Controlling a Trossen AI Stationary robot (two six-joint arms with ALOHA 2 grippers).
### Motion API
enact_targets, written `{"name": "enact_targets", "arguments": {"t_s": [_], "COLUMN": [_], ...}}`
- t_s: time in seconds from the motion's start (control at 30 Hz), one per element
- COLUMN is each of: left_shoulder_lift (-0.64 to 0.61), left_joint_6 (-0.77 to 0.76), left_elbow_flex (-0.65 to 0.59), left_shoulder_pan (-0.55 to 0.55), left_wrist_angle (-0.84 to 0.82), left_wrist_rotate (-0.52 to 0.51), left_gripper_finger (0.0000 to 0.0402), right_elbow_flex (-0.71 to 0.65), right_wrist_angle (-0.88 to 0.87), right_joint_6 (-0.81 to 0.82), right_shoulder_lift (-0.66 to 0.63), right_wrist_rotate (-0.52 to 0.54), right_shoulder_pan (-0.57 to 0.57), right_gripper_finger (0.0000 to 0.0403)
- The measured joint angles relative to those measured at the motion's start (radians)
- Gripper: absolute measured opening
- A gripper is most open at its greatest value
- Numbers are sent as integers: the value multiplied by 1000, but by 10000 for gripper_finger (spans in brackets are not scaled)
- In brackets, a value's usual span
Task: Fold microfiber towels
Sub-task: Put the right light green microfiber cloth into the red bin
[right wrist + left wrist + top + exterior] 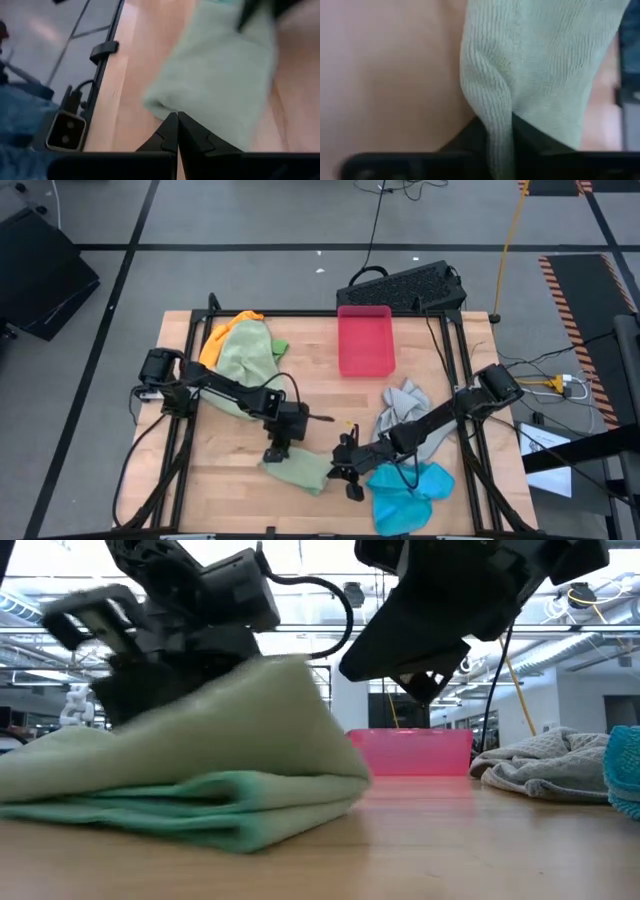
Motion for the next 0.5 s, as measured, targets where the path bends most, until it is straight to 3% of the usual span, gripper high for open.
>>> {"name": "enact_targets", "arguments": {"t_s": [0.1, 0.33, 0.5], "left_shoulder_lift": [-5, -150, -268], "left_joint_6": [-20, -50, -58], "left_elbow_flex": [0, 0, 1], "left_shoulder_pan": [2, 2, 10], "left_wrist_angle": [-4, -39, -79], "left_wrist_rotate": [21, -115, -178], "left_gripper_finger": [18, 19, 15], "right_elbow_flex": [0, 0, -1], "right_wrist_angle": [-7, -49, -122], "right_joint_6": [87, 178, 208], "right_shoulder_lift": [-14, -106, -165], "right_wrist_rotate": [0, 5, 31], "right_shoulder_pan": [-16, -67, -125], "right_gripper_finger": [0, 9, 60]}}
